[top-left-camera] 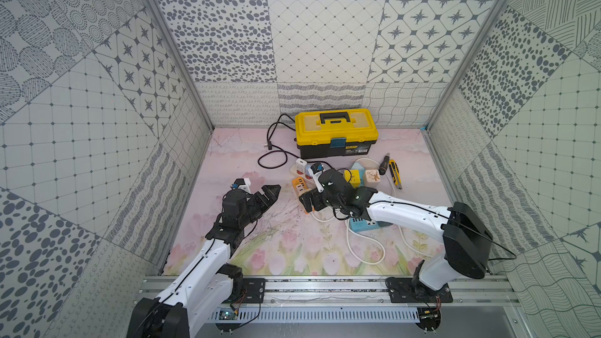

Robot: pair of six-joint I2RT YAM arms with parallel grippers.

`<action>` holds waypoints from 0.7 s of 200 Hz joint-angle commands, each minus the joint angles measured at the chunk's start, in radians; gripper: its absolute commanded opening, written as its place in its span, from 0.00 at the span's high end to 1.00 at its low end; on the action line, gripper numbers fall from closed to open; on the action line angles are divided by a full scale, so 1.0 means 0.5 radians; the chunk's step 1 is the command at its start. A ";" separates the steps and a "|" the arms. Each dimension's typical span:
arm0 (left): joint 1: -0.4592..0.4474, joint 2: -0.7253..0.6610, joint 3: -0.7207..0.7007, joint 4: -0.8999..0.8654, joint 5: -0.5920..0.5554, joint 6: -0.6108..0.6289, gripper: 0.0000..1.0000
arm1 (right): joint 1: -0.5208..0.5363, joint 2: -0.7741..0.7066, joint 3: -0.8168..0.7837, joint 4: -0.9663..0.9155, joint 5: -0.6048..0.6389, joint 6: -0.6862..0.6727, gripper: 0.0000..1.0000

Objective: Pull the plug off the socket
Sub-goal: Move the socket to the center of the board.

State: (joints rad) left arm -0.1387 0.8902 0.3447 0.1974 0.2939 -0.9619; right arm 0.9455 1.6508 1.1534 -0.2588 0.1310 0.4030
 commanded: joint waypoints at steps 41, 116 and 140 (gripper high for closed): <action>0.026 -0.051 -0.014 -0.023 0.014 0.006 0.00 | 0.057 0.303 0.345 -0.355 0.157 0.024 0.01; 0.023 -0.095 -0.017 -0.057 0.049 -0.035 0.01 | 0.103 0.581 0.618 -0.549 0.236 -0.021 0.18; 0.023 -0.080 -0.022 -0.034 0.085 -0.080 0.01 | 0.108 0.618 0.638 -0.557 0.228 -0.033 0.26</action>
State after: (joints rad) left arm -0.1291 0.8497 0.3367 0.1883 0.3031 -0.9726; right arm 0.9924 1.9369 1.4433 -0.5293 0.2390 0.3946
